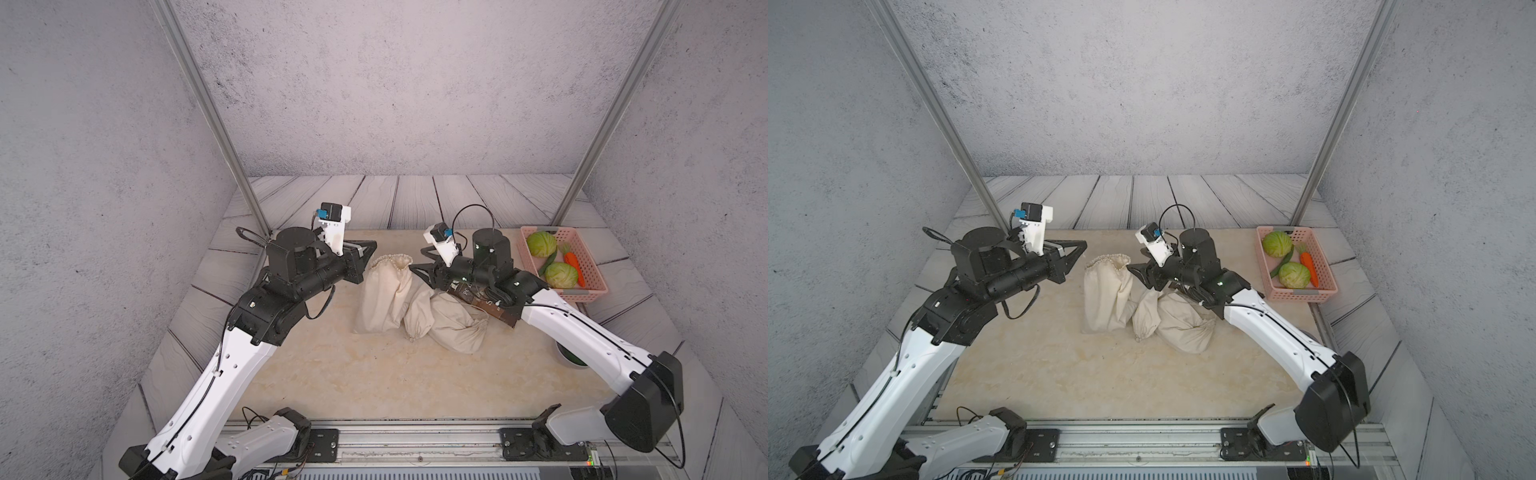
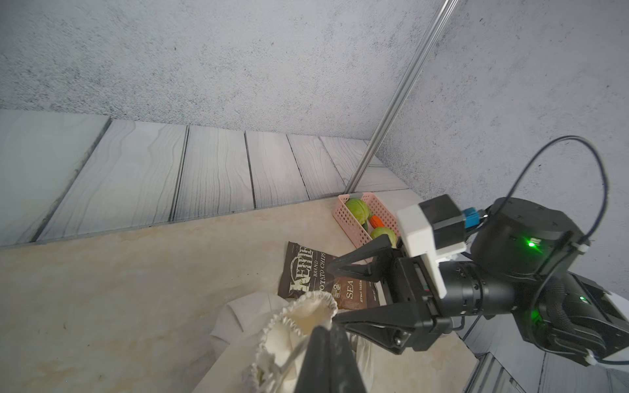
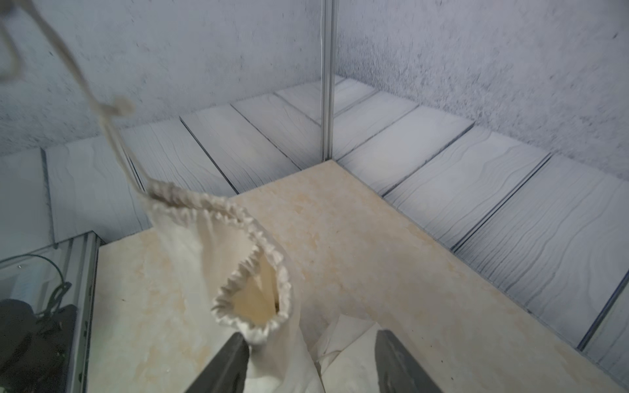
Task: Close the soil bag
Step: Frap the soil bag at the center of the board.
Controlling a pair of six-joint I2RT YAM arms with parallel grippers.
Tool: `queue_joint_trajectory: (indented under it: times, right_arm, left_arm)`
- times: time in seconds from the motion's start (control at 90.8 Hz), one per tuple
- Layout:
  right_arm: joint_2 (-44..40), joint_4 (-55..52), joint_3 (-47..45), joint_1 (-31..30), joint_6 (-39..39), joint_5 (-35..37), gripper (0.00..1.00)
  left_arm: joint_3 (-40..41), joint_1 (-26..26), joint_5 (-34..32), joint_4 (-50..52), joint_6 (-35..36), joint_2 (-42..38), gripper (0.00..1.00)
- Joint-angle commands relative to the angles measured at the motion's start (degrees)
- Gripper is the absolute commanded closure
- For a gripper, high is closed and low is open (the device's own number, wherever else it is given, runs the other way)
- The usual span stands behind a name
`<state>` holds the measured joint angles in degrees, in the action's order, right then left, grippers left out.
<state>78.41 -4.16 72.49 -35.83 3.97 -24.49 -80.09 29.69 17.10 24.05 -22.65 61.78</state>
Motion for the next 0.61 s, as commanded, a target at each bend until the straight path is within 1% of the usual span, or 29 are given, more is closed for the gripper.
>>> queue_joint_trajectory:
  times: [0.0, 0.077, 0.165, 0.319, 0.44, 0.594]
  right_arm:
    - [-2.41, 3.73, 1.28, -2.26, -1.65, -1.06, 0.33]
    - [-2.64, 7.19, 1.37, -4.72, -2.73, -0.67, 0.32]
    - [-1.66, 10.95, 2.26, -7.38, -3.83, 0.01, 0.33]
    - [1.95, 14.23, 4.72, -11.17, -5.74, 0.84, 0.45]
    - [4.51, 15.51, 5.87, -13.47, -4.5, 4.12, 0.49]
    - [7.76, 14.67, 8.77, -13.99, -3.89, 5.87, 0.6]
  left_arm:
    - [-1.58, -0.12, 3.07, -4.68, -1.62, -0.72, 1.0]
    - [-1.52, -0.16, 3.13, -5.48, -2.09, -0.6, 1.0]
    - [-1.72, -0.12, 2.99, -6.37, -2.51, -0.47, 1.0]
    - [-2.14, -0.11, 2.14, -6.74, -3.01, -0.55, 1.0]
    - [-2.08, -0.12, 1.8, -6.82, -3.09, -0.83, 1.0]
    - [-1.65, -0.16, 1.01, -7.48, -2.92, -1.58, 1.0]
